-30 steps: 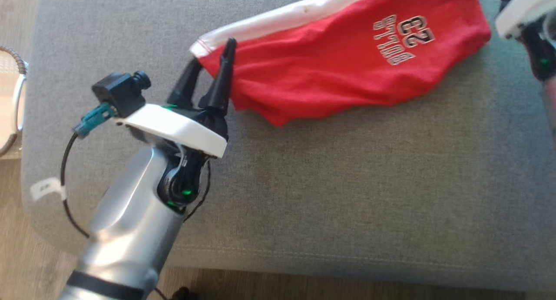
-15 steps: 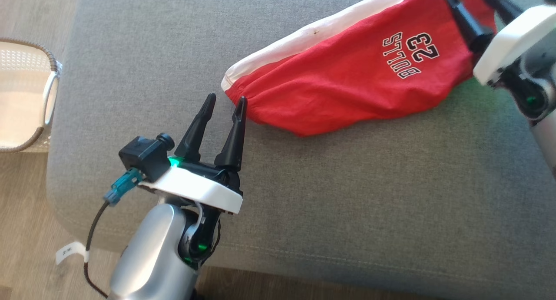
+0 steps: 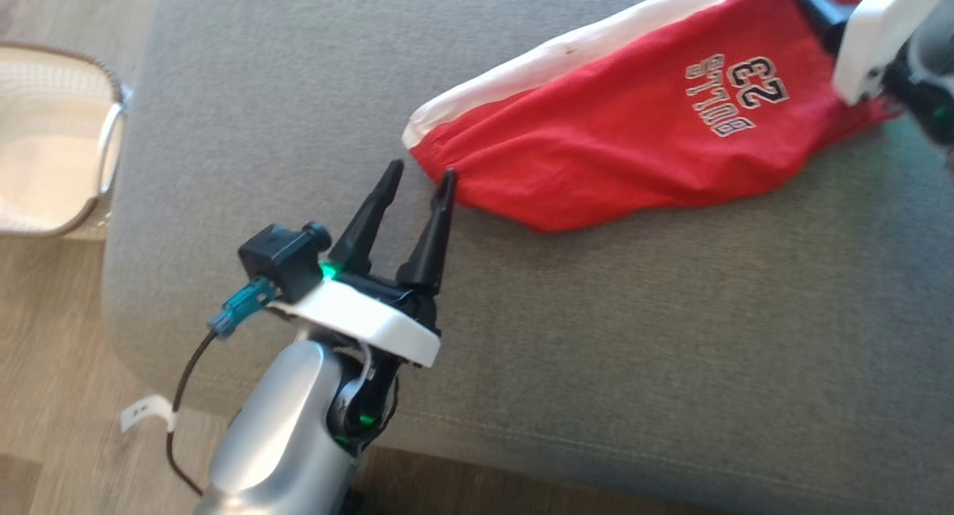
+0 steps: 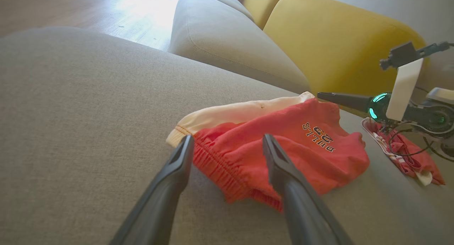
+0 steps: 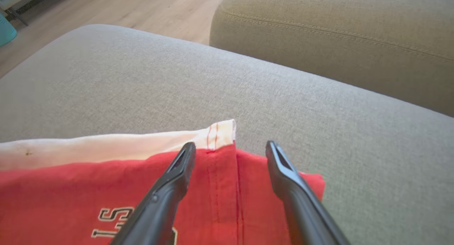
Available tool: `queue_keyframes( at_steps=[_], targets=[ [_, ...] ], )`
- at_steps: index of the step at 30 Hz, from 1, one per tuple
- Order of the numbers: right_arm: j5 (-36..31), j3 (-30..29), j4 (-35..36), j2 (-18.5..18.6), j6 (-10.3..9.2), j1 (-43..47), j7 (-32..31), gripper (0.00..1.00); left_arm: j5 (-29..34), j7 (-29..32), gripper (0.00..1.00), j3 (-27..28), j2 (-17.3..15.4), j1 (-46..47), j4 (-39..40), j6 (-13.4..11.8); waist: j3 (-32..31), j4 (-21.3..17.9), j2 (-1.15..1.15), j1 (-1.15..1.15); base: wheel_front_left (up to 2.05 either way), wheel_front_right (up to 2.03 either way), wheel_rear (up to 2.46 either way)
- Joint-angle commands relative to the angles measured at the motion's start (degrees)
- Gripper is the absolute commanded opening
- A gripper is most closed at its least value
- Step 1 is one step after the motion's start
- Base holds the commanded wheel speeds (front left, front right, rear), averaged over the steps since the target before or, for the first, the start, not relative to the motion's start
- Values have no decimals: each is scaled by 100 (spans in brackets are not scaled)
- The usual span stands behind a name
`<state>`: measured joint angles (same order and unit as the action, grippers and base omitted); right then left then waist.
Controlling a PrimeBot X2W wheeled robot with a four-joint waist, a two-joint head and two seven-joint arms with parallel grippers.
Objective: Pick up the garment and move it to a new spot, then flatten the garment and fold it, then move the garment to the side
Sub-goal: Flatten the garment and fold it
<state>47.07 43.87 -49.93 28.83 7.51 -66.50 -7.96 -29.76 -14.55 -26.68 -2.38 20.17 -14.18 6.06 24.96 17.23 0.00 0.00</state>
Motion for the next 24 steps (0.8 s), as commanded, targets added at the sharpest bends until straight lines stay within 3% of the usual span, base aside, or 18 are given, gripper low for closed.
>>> queue_keyframes(
  at_steps=[1,7,8,9,10,24],
  targets=[
    [48,77,4,-40,-2,-106,-100,100,-25,-44,100,114,-51,142,161,3,66,134,0,0,0,0,0],
    [183,405,-493,-33,-2,-516,-653,100,-58,-44,100,-111,-50,174,130,-10,138,402,0,0,0,0,0],
    [219,464,-506,-44,-2,-552,-702,49,-66,-44,100,-124,-50,169,128,-13,141,421,0,0,0,0,0],
    [244,522,-504,-45,-2,-591,-713,11,-74,-44,100,-132,-50,165,127,-17,144,434,0,0,0,0,0],
    [252,589,-489,-39,-2,-630,-698,0,-81,-44,100,-135,-50,163,127,-24,147,438,0,0,0,0,0],
    [483,1046,-506,190,-2,-966,-174,0,82,-45,100,141,-50,70,81,-26,90,-133,0,0,0,0,0]
  ],
)
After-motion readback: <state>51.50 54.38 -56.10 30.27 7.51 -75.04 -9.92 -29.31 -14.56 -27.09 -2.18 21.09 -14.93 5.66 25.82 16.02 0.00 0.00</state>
